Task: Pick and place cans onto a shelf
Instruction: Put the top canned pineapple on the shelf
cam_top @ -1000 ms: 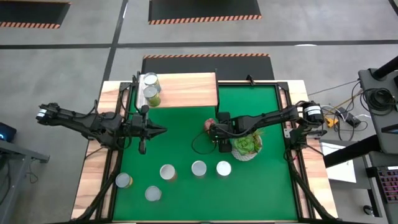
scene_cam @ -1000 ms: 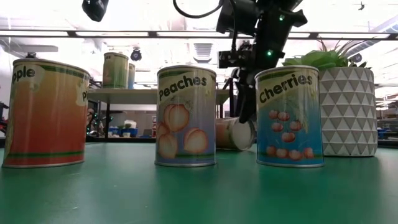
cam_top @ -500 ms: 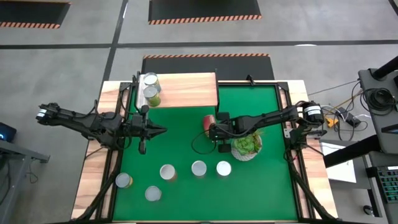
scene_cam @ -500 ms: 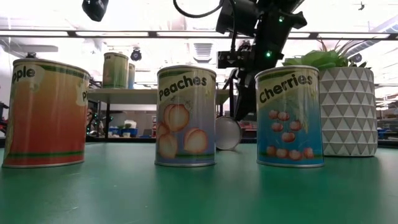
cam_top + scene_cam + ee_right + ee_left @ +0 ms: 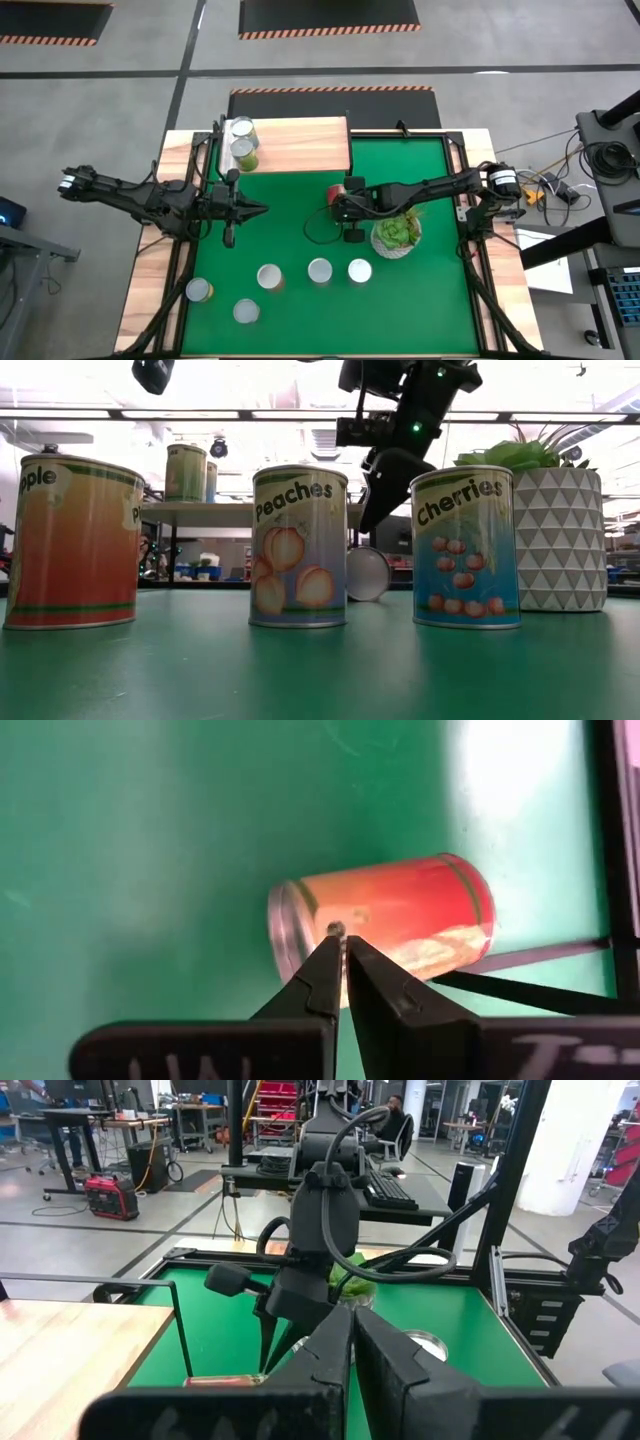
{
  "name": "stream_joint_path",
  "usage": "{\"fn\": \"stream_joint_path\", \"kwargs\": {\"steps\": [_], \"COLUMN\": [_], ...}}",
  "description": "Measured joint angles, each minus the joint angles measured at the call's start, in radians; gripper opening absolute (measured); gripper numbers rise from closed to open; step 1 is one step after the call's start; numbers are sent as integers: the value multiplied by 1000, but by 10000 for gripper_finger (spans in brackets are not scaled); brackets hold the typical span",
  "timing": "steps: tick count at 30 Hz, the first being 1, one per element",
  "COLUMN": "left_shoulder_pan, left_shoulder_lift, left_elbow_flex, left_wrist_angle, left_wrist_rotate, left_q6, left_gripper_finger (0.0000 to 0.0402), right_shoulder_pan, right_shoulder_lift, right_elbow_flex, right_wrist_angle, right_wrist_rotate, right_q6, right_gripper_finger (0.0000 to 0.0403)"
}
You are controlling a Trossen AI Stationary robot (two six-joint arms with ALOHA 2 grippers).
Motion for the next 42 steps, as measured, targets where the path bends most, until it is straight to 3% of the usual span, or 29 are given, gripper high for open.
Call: {"fn": "stream_joint_path", "kwargs": {"steps": [7, 16, 22, 28, 32, 38, 42], "left_shoulder_pan": [0, 0, 0, 0, 0, 0, 0], "left_shoulder_lift": [0, 0, 0, 0, 0, 0, 0], "left_elbow_flex": [0, 0, 0, 0, 0, 0, 0], "left_wrist_angle": [0, 0, 0, 0, 0, 0, -2], "left_wrist_rotate": [0, 0, 0, 0, 0, 0, 0], "left_q6": [0, 0, 0, 0, 0, 0, 0], "left_gripper_finger": [0, 0, 0, 0, 0, 0, 0], "right_shoulder_pan": [-21, -48, -47, -31, -12, -39, -90], "right_shoulder_lift": [1, 1, 2, 3, 3, 2, 1], "right_elbow_flex": [-42, -110, -135, -124, -80, 72, 139], "right_wrist_angle": [16, 134, 160, 163, 140, -85, -267], "right_wrist_rotate": [216, 216, 106, -75, -92, -105, -116], "right_q6": [66, 91, 111, 115, 113, 318, 471], "right_gripper_finger": [9, 9, 9, 9, 9, 16, 55]}}
